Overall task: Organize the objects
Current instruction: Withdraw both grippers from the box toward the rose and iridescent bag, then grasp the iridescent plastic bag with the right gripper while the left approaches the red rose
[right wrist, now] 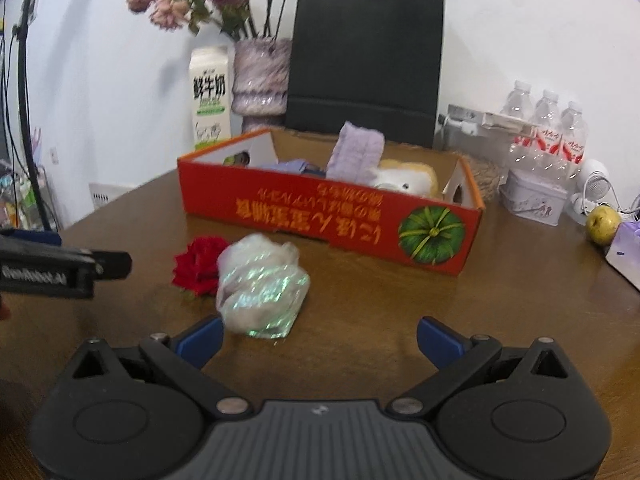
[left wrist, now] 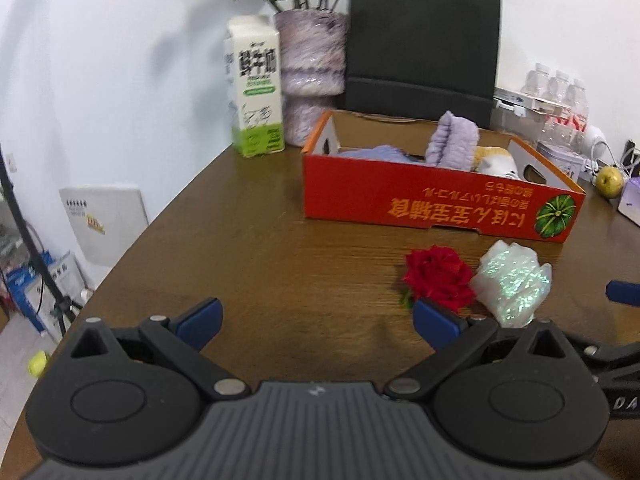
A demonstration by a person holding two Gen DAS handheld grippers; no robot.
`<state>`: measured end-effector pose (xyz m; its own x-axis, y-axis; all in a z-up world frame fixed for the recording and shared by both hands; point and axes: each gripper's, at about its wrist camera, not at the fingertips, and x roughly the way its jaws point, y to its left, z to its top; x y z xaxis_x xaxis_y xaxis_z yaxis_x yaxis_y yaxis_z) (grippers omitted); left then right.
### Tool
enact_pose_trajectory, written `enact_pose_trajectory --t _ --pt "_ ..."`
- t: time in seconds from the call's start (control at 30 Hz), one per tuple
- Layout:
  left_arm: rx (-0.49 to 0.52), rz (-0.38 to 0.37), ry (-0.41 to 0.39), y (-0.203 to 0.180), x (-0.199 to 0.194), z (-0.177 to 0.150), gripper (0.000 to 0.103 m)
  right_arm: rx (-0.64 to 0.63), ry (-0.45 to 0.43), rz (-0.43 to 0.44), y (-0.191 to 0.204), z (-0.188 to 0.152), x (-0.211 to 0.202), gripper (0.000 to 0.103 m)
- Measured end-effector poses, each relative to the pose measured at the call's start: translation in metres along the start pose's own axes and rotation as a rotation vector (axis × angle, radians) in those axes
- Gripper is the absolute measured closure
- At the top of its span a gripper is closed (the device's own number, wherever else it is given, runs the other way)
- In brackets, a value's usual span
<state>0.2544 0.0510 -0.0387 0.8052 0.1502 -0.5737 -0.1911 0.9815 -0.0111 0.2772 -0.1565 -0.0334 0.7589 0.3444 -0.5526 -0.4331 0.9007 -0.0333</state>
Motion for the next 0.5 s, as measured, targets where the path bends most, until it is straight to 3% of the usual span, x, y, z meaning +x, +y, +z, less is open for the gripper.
enact_pose_trajectory --t 0.5 --pt "-0.024 -0.033 -0.02 0.015 -0.015 0.003 0.0 -0.01 0.049 -0.018 0.021 0.007 0.031 0.0"
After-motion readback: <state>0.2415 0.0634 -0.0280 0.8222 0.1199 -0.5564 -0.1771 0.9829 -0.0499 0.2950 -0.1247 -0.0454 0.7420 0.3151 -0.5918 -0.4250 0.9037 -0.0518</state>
